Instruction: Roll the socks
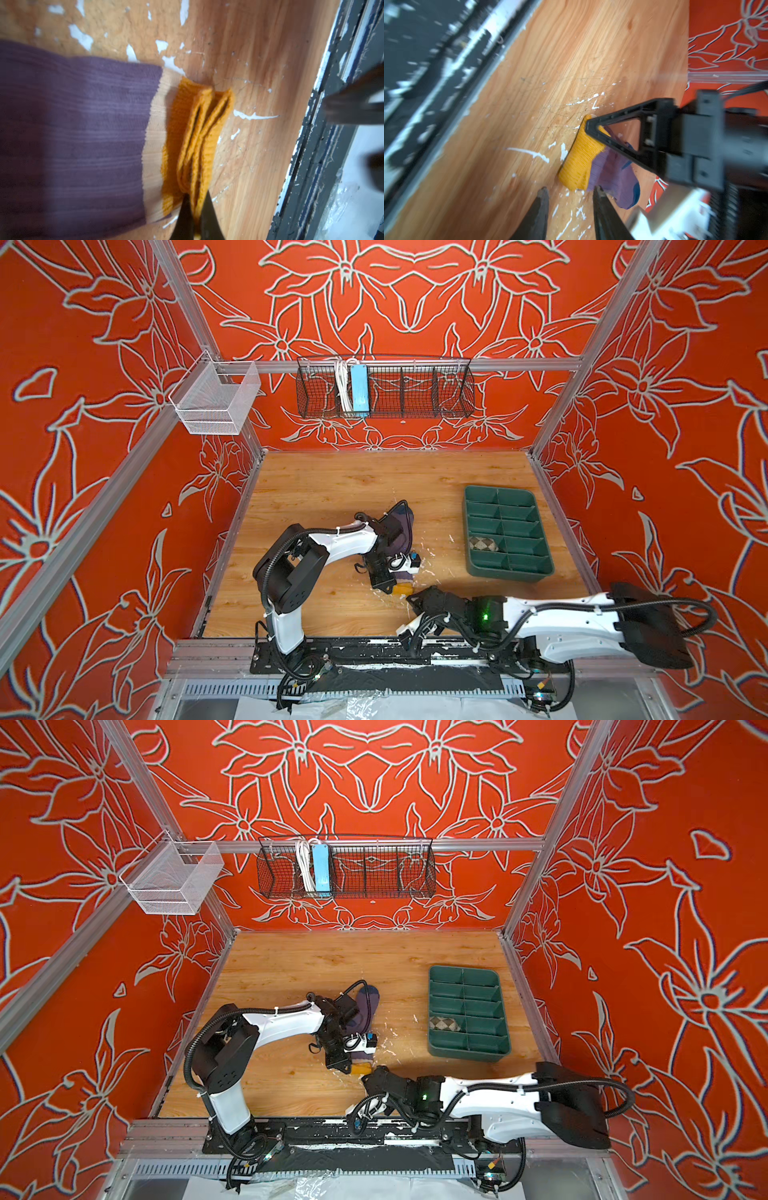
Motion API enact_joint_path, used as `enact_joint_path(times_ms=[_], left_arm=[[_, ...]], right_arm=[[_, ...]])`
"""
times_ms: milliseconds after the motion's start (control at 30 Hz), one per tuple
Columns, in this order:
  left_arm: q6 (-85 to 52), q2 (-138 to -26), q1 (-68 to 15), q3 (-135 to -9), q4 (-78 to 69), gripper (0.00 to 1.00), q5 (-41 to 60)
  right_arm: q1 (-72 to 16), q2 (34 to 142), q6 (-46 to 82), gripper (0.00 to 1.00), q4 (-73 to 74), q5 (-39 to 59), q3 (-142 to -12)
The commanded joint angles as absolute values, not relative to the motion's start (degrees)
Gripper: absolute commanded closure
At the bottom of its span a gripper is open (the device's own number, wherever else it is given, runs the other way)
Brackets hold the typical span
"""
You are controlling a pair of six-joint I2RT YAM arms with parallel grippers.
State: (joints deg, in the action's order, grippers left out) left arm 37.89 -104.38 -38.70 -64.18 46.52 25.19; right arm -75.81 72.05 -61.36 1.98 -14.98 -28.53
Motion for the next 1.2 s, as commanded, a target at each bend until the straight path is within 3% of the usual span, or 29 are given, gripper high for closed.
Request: enact_joint_path(times_ms=[0, 333, 567, 700, 833, 1033, 1167], left_arm=[[38.3, -104.9, -38.1, -64.9, 48.7, 1.0, 26.4], [38.3, -104.6, -38.1, -65.0, 48.8, 1.0, 27.0], [38.6, -103.7, -38.1, -65.0, 48.9, 1.0, 27.9], [38.7, -101.8, -38.1, -64.9, 48.6, 0.99, 27.1], [37.5, -97.1, -38.1, -64.4, 46.8, 0.9, 24.6], [36.3, -85.4, -38.1, -59.7, 40.5, 0.8, 18.0], [34.7, -71.1, -38.1, -52.7, 29.8, 0.73, 7.5]], right_arm=[[-75.9, 77.1, -59.9, 0.6, 12.1, -19.7, -27.8], [-70.7, 88.2, -57.8, 0.58, 19.6, -20.8, -28.7], [-68.8, 92.0, -56.1, 0.68, 14.3, -18.4, -31.3], [-68.2, 91.8, -54.0, 0.82, 6.9, -15.0, -33.1], [-67.4, 91.2, -51.7, 1.0, -2.8, -9.9, -36.0], [-65.1, 92.8, -48.0, 1.0, -20.5, 0.5, -44.5], [-63.1, 96.2, -46.5, 1.0, -32.8, 7.6, -52.1]])
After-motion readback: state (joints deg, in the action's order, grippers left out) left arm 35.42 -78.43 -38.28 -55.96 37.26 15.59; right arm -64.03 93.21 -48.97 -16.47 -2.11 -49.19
